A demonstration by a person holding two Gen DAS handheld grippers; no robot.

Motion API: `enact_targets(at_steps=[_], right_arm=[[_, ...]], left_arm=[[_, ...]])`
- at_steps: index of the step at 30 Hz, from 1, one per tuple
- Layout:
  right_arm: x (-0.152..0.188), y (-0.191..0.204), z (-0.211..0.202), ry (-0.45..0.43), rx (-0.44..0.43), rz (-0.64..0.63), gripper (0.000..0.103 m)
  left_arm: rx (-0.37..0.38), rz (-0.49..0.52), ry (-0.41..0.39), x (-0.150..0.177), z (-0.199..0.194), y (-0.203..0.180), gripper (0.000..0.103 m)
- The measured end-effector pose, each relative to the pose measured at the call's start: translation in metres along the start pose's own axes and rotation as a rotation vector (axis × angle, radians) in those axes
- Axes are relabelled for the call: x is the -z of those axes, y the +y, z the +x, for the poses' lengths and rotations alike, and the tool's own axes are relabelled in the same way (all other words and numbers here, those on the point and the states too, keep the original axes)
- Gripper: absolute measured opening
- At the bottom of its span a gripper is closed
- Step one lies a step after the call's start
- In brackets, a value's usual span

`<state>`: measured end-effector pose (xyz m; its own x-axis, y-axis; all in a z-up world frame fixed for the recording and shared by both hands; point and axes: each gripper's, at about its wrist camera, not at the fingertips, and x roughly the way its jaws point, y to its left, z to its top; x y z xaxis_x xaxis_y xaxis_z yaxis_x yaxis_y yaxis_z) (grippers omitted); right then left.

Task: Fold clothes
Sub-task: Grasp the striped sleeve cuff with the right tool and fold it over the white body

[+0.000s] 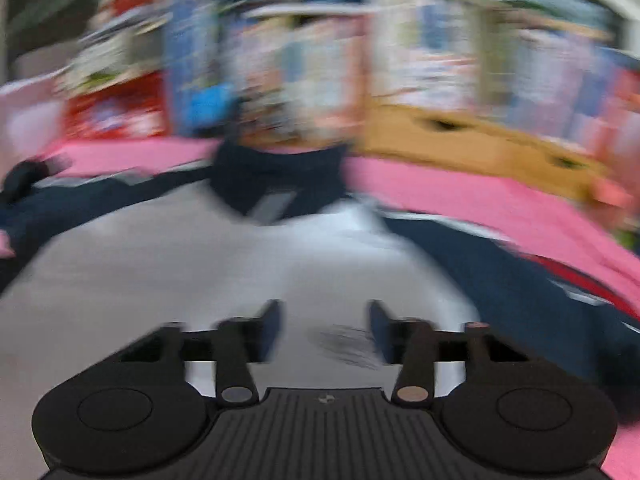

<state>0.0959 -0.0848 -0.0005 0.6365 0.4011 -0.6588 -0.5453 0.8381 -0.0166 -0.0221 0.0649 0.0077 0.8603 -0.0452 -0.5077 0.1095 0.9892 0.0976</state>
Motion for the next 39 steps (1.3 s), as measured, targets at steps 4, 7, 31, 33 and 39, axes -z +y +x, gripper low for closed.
enact_targets(at_steps=[4,7,31,33,39], right_arm=[[-0.026,0.025,0.052,0.015,0.007,-0.112,0.029],[-0.058,0.021,0.094,0.012,0.05,-0.055,0.03],[0.03,-0.117,0.005,-0.027,0.244,0.059,0.077],[0.059,-0.18,-0.018,-0.019,0.326,0.224,0.078],[0.113,-0.268,-0.123,-0.189,0.515,0.529,0.087]], left_arm=[[-0.023,0.003,0.071,0.027,0.022,-0.013,0.072],[-0.028,-0.049,0.076,0.027,0.024,-0.007,0.074],[-0.072,-0.06,0.064,0.027,0.026,-0.008,0.077],[-0.069,-0.061,0.067,0.027,0.026,-0.008,0.08],[-0.08,-0.05,0.068,0.027,0.027,-0.009,0.081]])
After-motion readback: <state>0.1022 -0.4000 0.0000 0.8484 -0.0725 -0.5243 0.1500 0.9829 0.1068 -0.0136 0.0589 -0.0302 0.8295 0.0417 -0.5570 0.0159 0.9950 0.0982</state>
